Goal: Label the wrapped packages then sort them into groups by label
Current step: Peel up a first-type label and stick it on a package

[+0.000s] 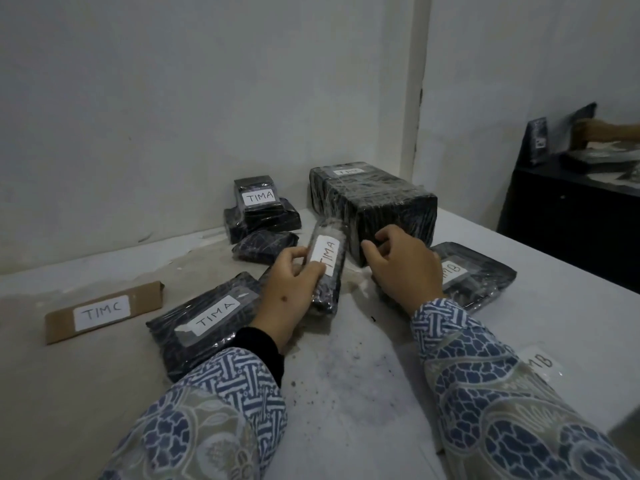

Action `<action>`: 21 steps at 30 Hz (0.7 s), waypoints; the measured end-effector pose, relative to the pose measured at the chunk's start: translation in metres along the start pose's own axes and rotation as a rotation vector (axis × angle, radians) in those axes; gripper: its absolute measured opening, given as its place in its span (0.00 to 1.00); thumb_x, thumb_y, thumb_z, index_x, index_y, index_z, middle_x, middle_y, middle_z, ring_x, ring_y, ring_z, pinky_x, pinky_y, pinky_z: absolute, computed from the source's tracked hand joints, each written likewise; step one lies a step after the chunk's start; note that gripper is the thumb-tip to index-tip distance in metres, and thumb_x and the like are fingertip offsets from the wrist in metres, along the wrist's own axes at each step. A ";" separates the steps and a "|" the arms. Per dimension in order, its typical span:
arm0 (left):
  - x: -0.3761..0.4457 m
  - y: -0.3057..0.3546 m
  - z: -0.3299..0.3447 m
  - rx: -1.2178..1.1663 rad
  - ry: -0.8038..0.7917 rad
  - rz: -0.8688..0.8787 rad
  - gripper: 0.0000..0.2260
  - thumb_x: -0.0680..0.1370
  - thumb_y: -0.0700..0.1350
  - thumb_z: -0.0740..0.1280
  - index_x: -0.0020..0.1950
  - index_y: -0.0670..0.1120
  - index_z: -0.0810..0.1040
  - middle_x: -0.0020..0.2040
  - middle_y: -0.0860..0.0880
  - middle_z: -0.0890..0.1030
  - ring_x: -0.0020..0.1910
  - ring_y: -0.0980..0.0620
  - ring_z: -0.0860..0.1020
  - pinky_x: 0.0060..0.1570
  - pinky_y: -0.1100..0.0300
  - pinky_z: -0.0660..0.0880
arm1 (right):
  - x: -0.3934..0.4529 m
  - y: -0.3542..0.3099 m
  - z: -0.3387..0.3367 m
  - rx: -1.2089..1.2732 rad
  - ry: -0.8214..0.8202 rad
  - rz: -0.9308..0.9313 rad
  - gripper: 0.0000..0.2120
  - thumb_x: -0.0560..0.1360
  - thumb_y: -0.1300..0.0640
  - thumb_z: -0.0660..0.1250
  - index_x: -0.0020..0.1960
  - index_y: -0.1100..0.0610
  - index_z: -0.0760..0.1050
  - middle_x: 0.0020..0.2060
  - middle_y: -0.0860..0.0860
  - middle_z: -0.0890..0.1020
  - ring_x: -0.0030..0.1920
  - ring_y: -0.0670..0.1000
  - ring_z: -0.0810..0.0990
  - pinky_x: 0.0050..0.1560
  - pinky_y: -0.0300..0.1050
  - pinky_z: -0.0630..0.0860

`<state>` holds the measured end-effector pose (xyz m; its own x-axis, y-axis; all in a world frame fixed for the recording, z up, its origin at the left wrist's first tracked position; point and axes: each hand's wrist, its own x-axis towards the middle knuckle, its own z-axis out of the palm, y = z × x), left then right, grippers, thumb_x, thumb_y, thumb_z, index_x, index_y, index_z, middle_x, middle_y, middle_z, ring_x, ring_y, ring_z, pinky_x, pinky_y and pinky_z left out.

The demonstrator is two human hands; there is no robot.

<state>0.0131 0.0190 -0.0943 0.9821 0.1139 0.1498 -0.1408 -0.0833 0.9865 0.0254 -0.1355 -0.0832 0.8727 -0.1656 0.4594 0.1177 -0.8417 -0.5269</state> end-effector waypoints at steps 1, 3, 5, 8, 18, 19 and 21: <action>0.002 -0.002 0.004 0.012 0.052 -0.004 0.11 0.77 0.42 0.64 0.59 0.47 0.69 0.48 0.49 0.77 0.43 0.53 0.77 0.43 0.58 0.75 | 0.000 0.001 -0.001 -0.018 -0.015 0.016 0.14 0.77 0.45 0.59 0.53 0.53 0.74 0.43 0.50 0.82 0.46 0.55 0.79 0.56 0.54 0.71; 0.008 -0.008 0.011 0.099 0.148 0.034 0.17 0.76 0.44 0.66 0.63 0.46 0.65 0.54 0.48 0.73 0.49 0.51 0.75 0.48 0.57 0.73 | -0.001 0.001 -0.001 -0.022 -0.042 0.033 0.12 0.77 0.46 0.60 0.49 0.53 0.75 0.43 0.50 0.82 0.47 0.55 0.78 0.57 0.53 0.69; 0.014 -0.013 0.017 0.241 0.164 0.103 0.21 0.74 0.46 0.70 0.62 0.45 0.65 0.59 0.48 0.67 0.54 0.51 0.71 0.53 0.59 0.70 | -0.001 0.002 0.000 -0.022 -0.062 0.035 0.11 0.76 0.46 0.60 0.47 0.53 0.75 0.42 0.50 0.81 0.46 0.55 0.78 0.56 0.53 0.69; 0.025 -0.016 0.022 0.424 0.001 0.129 0.30 0.71 0.50 0.73 0.67 0.43 0.64 0.64 0.48 0.60 0.60 0.51 0.67 0.59 0.62 0.66 | 0.000 0.003 0.004 -0.041 -0.090 0.021 0.11 0.76 0.46 0.60 0.46 0.53 0.75 0.42 0.50 0.81 0.45 0.55 0.78 0.55 0.53 0.70; 0.040 -0.030 0.032 1.038 -0.017 0.206 0.17 0.78 0.48 0.59 0.66 0.46 0.70 0.68 0.43 0.68 0.71 0.42 0.60 0.70 0.41 0.57 | 0.005 0.008 0.001 -0.105 -0.088 -0.014 0.10 0.76 0.47 0.62 0.49 0.54 0.75 0.44 0.51 0.81 0.46 0.55 0.78 0.55 0.51 0.69; 0.031 -0.033 0.036 1.057 -0.011 0.211 0.18 0.78 0.48 0.58 0.68 0.47 0.68 0.70 0.45 0.66 0.73 0.43 0.57 0.72 0.40 0.52 | 0.005 0.010 0.000 -0.102 -0.089 -0.010 0.10 0.75 0.48 0.62 0.49 0.54 0.75 0.44 0.51 0.82 0.45 0.55 0.79 0.53 0.50 0.71; 0.014 -0.033 0.044 1.074 -0.012 0.276 0.19 0.79 0.48 0.57 0.70 0.48 0.65 0.72 0.47 0.62 0.75 0.45 0.51 0.72 0.39 0.45 | 0.006 0.011 -0.002 -0.087 -0.114 -0.010 0.10 0.75 0.48 0.63 0.50 0.54 0.76 0.45 0.51 0.82 0.46 0.55 0.79 0.49 0.50 0.76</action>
<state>0.0368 -0.0198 -0.1278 0.9355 -0.0499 0.3497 -0.1794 -0.9199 0.3487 0.0308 -0.1469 -0.0851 0.9205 -0.1018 0.3774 0.0891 -0.8854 -0.4562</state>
